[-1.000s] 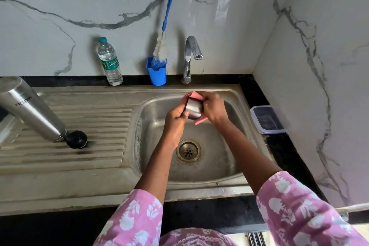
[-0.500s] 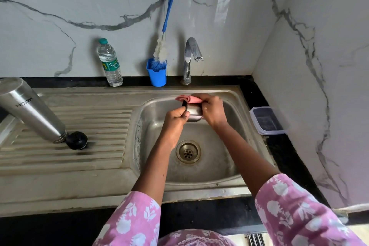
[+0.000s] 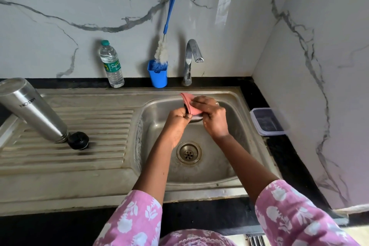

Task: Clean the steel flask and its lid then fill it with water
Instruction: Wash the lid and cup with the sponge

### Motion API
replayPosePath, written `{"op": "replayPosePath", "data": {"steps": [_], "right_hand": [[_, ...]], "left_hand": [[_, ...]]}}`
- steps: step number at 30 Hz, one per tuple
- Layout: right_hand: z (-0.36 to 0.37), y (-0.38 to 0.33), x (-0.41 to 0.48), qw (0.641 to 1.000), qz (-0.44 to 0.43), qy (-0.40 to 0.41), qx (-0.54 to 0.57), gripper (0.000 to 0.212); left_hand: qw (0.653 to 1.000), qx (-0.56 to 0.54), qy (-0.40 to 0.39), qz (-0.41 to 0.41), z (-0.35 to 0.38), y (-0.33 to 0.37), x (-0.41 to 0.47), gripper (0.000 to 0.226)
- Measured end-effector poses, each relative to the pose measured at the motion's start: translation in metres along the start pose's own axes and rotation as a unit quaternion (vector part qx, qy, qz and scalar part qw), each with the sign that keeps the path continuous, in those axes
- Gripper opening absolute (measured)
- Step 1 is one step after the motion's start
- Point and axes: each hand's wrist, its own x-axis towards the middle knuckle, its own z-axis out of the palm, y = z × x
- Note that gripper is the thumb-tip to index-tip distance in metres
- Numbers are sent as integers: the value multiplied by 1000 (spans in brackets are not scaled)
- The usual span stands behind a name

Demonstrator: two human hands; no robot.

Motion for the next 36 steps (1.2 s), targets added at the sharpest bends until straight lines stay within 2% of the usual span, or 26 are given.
{"op": "replayPosePath", "data": {"steps": [2, 3, 5, 7, 8, 9, 11, 13, 15, 16, 18, 20, 23, 25, 28, 31, 33, 36], "right_hand": [[0, -5, 6, 999, -11, -17, -28, 42], [0, -9, 10, 999, 17, -32, -36, 44], [-5, -13, 25, 986, 142, -78, -40, 46], [-8, -10, 37, 950, 277, -144, -8, 51], [-9, -8, 38, 940, 300, -162, 8, 53], [-9, -9, 37, 943, 290, -164, 9, 53], [-9, -15, 28, 973, 194, -129, -4, 47], [-6, -20, 16, 993, 78, -83, 15, 42], [-3, -18, 11, 999, 32, -40, 19, 41], [-3, -16, 10, 999, 27, -26, 11, 41], [-3, -14, 9, 999, 48, -16, 8, 44], [-5, -16, 15, 993, 113, -31, 16, 47], [-10, -10, 34, 958, 269, -78, 62, 48], [-10, -7, 43, 939, 314, -106, 94, 55], [-9, -10, 41, 955, 276, -89, 54, 52], [-11, -13, 25, 985, 168, -34, 33, 47], [-7, -12, 16, 993, 106, -11, 43, 48], [-3, -13, 13, 997, 77, 2, 27, 50]], "left_hand": [[994, 99, 34, 40, -4, -5, 3, 41], [991, 120, 41, 52, -6, -6, 2, 39], [984, 158, 16, 78, -7, -7, -1, 35], [976, 198, -10, 88, -6, -6, -2, 30], [978, 195, -20, 78, -4, -4, -4, 30], [985, 160, -33, 54, -2, 0, -7, 32], [998, 18, -66, -8, 1, 10, -13, 39], [988, -116, -84, -50, 1, 17, -16, 34], [980, -168, -86, -67, -1, 19, -15, 28], [987, -132, -73, -59, 0, 18, -14, 28], [999, 24, -32, -24, 0, 11, -11, 33], [991, 129, -2, 40, 0, 2, -9, 36], [988, 122, 35, 85, 0, -6, -11, 36], [990, 105, 44, 83, 4, -6, -14, 37], [999, -14, 9, 44, 7, 5, -17, 37], [981, -185, -52, -32, 3, 19, -16, 22], [987, -150, -38, -37, 1, 19, -13, 24], [999, 40, 20, 28, 2, 9, -8, 29]]}}
